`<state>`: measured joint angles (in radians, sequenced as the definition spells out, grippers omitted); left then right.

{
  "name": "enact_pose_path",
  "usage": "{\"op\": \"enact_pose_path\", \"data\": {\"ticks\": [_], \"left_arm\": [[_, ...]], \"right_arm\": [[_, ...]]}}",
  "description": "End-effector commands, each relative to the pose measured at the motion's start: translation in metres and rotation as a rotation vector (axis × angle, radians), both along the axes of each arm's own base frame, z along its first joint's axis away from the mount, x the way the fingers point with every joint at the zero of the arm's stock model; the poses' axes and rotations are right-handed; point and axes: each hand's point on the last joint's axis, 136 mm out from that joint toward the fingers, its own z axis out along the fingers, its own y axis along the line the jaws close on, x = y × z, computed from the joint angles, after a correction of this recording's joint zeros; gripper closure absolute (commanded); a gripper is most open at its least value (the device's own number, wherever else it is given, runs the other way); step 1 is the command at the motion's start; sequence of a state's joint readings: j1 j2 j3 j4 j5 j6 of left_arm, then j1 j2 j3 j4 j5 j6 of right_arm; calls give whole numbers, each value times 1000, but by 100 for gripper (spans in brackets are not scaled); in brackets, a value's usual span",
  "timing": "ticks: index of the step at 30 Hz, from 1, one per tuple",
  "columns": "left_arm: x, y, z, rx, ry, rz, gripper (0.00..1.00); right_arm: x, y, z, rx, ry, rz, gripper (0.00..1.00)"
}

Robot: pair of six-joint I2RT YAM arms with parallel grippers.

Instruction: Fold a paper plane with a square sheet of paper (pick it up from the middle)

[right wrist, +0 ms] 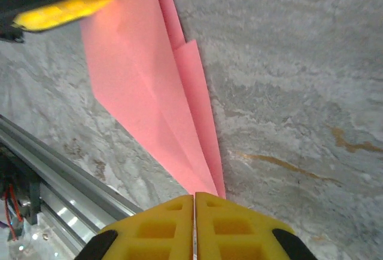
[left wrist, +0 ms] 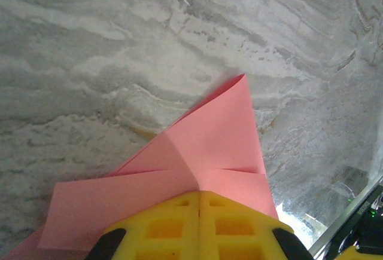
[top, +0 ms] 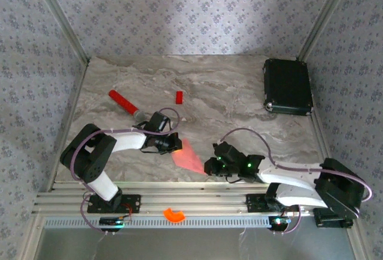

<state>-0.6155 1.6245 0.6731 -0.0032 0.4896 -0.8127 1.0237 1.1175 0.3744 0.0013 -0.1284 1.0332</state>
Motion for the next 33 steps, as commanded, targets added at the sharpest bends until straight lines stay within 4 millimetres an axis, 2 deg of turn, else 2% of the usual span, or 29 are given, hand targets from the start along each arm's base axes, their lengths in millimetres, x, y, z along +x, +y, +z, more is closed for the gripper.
{"op": "enact_pose_path", "data": {"ticks": [1,5,11,21,27,33], "left_arm": [[-2,10,-15,56,31,17,100],[-3,9,-15,47,34,17,100],[-2,5,-15,26,45,21,100],[-4,-1,-11,-12,59,19,100],[-9,-6,-9,-31,67,0,100],[-10,-6,-13,-25,75,-2,100]], "right_arm": [[-5,-21,-11,-64,46,-59,80],[-11,-5,-6,41,118,-53,65],[-15,4,-9,48,188,-51,57],[-11,9,-17,74,226,-81,61],[1,10,1,137,157,-97,63],[12,13,34,249,51,-92,62]]}}
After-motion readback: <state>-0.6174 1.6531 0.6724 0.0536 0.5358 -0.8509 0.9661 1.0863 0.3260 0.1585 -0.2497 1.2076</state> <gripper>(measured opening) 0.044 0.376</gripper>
